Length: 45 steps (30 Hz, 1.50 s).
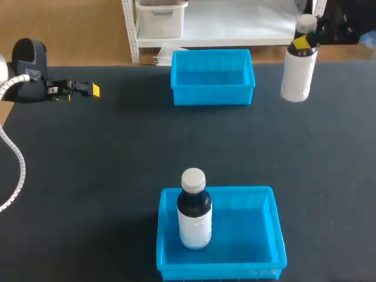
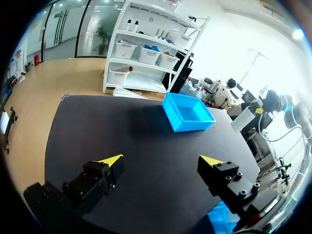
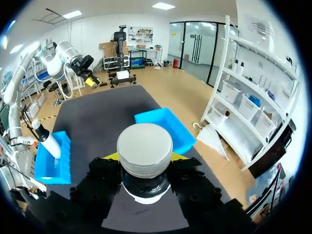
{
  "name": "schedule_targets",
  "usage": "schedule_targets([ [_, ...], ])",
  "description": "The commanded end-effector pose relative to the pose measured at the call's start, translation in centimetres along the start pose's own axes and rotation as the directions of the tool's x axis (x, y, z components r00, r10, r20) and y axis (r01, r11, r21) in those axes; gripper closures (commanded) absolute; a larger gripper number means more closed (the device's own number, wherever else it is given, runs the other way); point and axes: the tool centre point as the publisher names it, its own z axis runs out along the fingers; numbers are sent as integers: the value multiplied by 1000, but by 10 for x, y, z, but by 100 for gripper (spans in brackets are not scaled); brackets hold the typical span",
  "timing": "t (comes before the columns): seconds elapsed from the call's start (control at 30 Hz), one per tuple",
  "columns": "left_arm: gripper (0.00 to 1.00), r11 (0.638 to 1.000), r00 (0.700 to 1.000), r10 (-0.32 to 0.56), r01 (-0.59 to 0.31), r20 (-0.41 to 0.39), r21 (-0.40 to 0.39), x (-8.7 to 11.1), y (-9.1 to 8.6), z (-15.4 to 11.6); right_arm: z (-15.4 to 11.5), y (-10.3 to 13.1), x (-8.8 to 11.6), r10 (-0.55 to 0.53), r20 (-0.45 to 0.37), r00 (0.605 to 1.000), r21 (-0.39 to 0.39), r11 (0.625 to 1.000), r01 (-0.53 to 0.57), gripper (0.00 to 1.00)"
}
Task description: Pick up the bottle, and place it in the far bin if it is heavy, or in the near bin if it is light.
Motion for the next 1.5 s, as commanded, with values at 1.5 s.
schedule_targets([
  [1.5,0,1000,1000,0,0,0,0,0,0,0,220,-43,-125,-262,131,956,-416,861,293,100],
])
